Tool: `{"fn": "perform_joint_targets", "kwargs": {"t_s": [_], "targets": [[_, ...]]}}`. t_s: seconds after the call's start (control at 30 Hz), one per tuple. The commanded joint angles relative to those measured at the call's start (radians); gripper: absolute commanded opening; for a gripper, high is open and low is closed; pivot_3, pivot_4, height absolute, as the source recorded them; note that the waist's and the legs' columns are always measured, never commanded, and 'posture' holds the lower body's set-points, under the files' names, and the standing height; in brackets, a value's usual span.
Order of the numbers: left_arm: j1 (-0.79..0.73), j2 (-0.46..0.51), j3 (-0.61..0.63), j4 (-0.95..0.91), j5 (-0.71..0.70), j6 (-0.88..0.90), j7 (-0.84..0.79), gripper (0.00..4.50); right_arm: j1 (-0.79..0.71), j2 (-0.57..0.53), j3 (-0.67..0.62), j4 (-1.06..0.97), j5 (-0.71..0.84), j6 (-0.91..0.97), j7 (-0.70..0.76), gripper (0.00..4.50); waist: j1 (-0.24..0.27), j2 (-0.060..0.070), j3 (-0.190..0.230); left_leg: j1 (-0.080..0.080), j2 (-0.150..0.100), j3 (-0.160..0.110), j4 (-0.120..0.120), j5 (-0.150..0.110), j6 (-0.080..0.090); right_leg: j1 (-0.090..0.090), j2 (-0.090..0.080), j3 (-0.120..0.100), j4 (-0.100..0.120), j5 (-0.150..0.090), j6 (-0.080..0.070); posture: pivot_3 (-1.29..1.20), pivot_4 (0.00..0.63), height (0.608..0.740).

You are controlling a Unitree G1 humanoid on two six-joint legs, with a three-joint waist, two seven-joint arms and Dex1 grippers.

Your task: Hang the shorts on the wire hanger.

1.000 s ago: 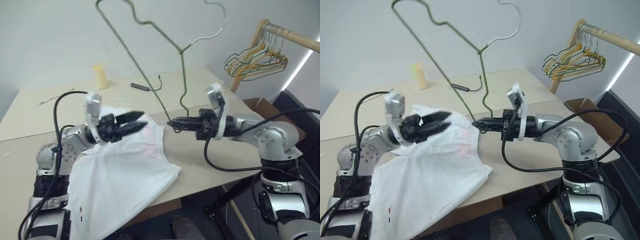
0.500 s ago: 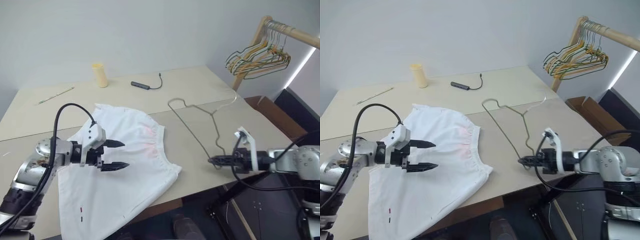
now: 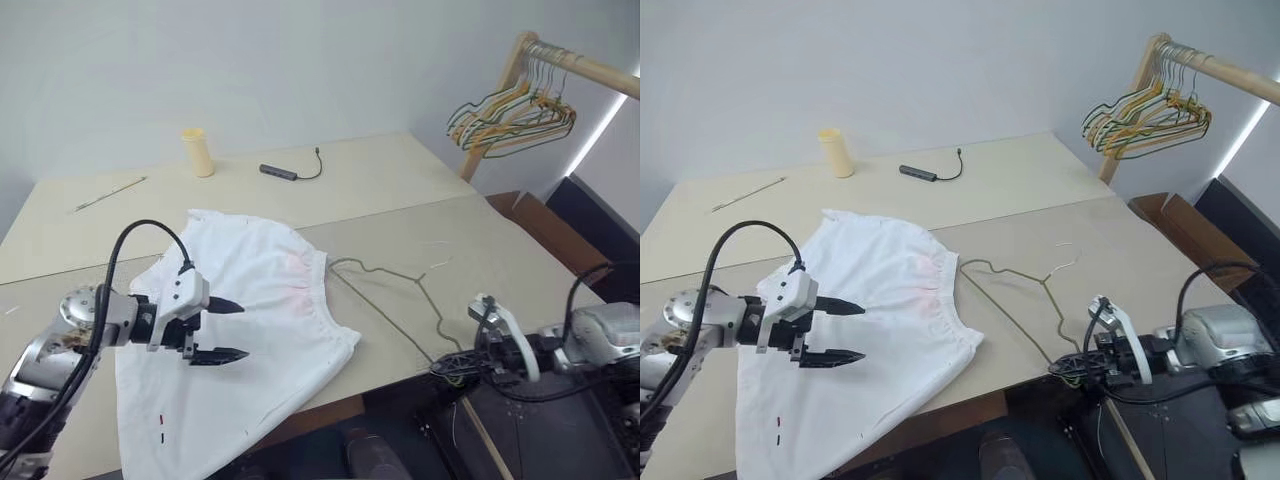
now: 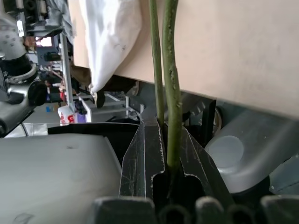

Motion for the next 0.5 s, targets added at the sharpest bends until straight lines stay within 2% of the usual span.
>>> {"fn": "perform_joint_targets", "kwargs": {"t_s": [0.03,0.17,0.5], "targets": [[0.012,0.026,0.043,-0.034,-0.003,0.005,0.007,4.47,-0.032,0.019,-0.014,0.048,-0.032,-0.035,0.012,0.00,0.007,0.001,0.000,0.000,-0.001,0.000,0.000,0.000,0.000,0.000,-0.001,0.000,0.000,0.000,-0.001,-0.22,0.000,0.740],[0.042,0.043,0.063,-0.048,-0.015,0.001,-0.005,4.47,-0.041,0.021,-0.012,0.045,-0.047,-0.051,0.045,0.00,0.016,0.001,0.001,-0.001,-0.001,0.000,0.000,0.000,0.000,0.000,-0.002,0.000,0.000,0.003,-0.005,-0.21,0.000,0.740],[0.049,0.031,0.056,-0.049,-0.008,-0.006,0.014,4.47,-0.112,0.042,-0.031,0.177,-0.117,-0.095,0.055,0.00,0.027,0.001,0.000,0.000,-0.001,0.000,0.000,0.000,0.000,0.000,-0.001,0.000,0.001,0.003,-0.005,-0.21,0.000,0.740]]}}
